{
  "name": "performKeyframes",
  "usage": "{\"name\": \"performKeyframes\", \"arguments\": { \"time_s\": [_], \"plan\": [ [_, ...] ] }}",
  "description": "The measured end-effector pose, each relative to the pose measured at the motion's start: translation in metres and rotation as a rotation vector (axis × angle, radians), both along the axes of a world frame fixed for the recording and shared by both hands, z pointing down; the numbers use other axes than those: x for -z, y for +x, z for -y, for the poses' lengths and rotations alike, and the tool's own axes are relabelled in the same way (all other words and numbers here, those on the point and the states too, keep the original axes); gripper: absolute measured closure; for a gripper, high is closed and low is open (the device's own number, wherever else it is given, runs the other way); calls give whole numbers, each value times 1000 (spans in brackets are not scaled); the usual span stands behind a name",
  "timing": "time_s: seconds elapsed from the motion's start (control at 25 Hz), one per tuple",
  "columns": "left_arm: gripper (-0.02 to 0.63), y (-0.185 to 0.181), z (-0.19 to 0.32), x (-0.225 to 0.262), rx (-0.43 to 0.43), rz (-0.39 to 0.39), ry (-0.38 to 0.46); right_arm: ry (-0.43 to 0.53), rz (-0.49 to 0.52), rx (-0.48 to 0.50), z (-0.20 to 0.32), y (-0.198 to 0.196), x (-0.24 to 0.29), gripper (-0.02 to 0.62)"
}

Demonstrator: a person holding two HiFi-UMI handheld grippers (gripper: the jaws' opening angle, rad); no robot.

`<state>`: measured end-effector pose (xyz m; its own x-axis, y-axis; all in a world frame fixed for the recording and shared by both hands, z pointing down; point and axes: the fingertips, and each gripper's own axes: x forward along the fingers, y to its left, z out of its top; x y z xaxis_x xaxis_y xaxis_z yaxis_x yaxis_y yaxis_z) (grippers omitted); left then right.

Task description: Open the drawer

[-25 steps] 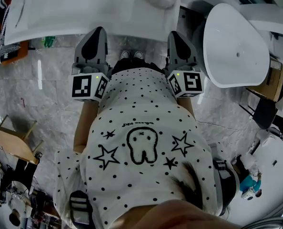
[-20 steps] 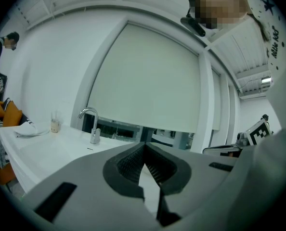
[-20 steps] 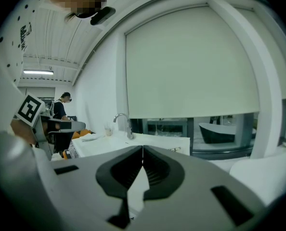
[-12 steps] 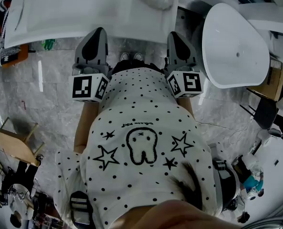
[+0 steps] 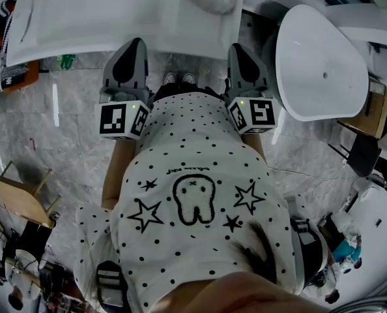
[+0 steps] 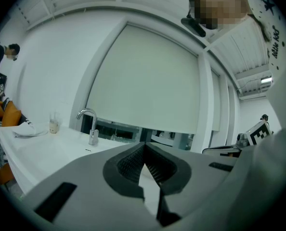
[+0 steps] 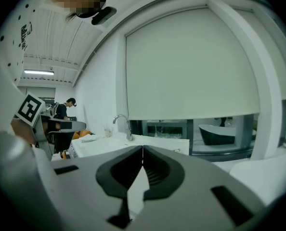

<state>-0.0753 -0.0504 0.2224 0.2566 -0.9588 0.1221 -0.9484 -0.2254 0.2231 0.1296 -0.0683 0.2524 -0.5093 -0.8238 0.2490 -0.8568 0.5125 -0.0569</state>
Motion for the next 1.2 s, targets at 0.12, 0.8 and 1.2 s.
{"name": "performKeyframes", "arguments": {
  "time_s": [0.12,0.8,1.2],
  "plan": [
    [603,1,0,0,-1,-1,1,1,-1,0,0,0,0,581],
    [603,0,-1,0,3,-4,-7,-8,4,3,-1,-1,-1,581],
    [603,-2,-6,-3,20,-6,-21,-21,1,19,-3,-3,-1,581]
  ]
}}
